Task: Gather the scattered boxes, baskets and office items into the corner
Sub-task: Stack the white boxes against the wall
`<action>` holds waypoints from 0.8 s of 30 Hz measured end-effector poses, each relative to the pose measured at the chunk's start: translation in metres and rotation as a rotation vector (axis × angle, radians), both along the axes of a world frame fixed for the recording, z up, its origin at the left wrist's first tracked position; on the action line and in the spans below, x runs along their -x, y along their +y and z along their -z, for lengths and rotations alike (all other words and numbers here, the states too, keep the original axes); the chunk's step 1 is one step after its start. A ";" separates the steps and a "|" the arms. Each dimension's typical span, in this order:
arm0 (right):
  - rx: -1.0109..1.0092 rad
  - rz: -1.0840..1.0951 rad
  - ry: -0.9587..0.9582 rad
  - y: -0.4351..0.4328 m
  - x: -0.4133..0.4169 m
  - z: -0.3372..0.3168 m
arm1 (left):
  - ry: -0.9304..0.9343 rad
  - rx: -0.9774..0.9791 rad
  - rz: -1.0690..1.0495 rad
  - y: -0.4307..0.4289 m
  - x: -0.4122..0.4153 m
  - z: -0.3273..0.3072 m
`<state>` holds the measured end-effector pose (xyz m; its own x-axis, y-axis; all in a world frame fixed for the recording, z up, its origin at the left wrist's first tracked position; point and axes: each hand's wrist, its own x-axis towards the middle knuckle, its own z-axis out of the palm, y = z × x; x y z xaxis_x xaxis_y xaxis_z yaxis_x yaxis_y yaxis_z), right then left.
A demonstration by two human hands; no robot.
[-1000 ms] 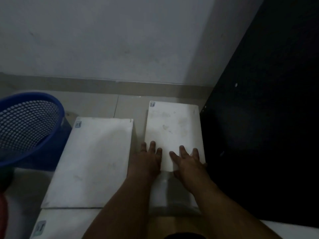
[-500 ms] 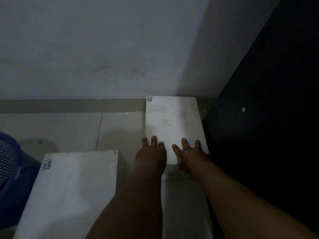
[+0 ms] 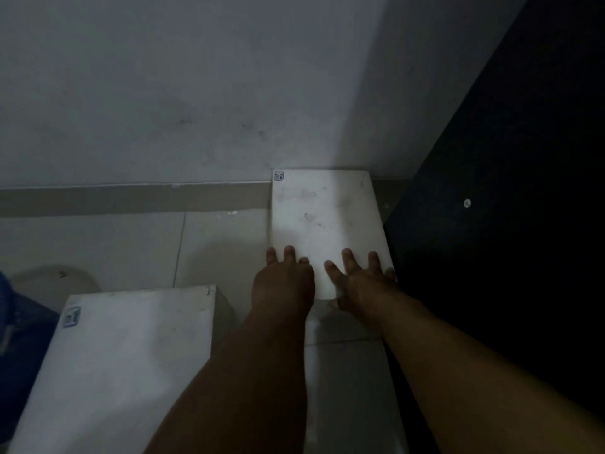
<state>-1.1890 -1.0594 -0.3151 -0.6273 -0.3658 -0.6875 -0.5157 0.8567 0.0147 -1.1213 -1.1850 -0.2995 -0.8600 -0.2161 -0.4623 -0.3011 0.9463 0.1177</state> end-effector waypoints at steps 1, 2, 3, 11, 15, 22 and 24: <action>0.003 0.008 -0.001 0.000 -0.001 0.001 | 0.016 -0.004 0.006 -0.001 -0.003 -0.001; 0.013 0.016 0.009 -0.001 -0.003 0.001 | 0.036 0.003 0.027 -0.006 -0.012 -0.002; 0.018 0.020 0.025 -0.001 -0.004 -0.001 | 0.055 0.015 0.069 -0.012 -0.022 -0.004; -0.041 0.133 0.230 -0.003 -0.049 -0.009 | 0.120 0.129 0.087 -0.059 -0.171 -0.039; 0.175 -0.225 0.555 -0.026 -0.133 -0.022 | 0.121 0.177 -0.117 -0.084 -0.250 -0.040; 0.467 -0.123 0.069 -0.053 -0.276 -0.028 | -0.119 0.017 -0.583 -0.087 -0.330 -0.023; 0.485 -0.002 0.007 -0.053 -0.297 -0.023 | -0.142 -0.042 -0.699 -0.085 -0.336 -0.020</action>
